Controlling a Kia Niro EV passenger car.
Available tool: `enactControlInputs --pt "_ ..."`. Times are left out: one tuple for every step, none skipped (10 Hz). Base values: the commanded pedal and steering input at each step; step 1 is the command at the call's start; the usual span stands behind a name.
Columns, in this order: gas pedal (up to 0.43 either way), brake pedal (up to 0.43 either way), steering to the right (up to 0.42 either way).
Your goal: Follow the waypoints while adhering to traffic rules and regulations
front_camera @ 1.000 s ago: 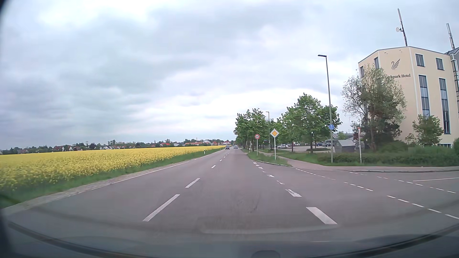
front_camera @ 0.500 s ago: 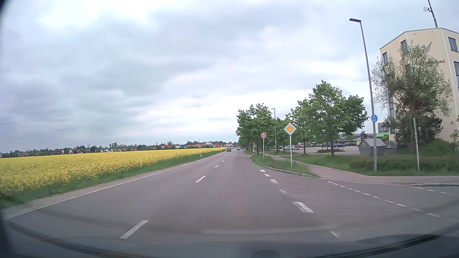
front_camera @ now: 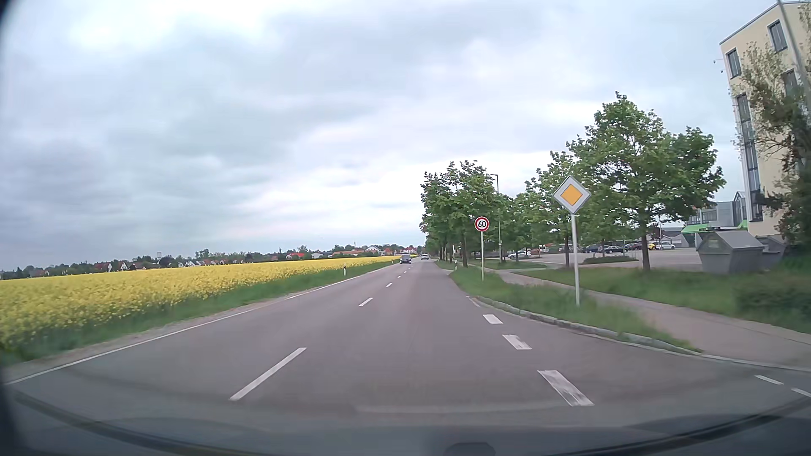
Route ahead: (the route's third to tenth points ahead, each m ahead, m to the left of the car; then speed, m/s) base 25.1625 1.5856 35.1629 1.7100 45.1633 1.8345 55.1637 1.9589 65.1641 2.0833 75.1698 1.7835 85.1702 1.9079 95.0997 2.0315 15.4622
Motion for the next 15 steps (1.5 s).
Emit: enactControlInputs --pt "0.189 0.0 -0.008" --pt "0.189 0.0 -0.006" --pt "0.177 0.0 0.001" --pt "0.169 0.0 0.004" --pt "0.169 0.0 0.004" --pt "0.157 0.0 0.004" --pt "0.157 0.0 0.003" --pt "0.157 0.0 0.001" --pt "0.157 0.0 -0.001" --pt "0.15 0.0 -0.005" --pt "0.15 0.0 -0.008" --pt "0.15 0.0 -0.008" --pt "0.15 0.0 -0.008" --pt "0.15 0.0 -0.009" --pt "0.157 0.0 -0.008"
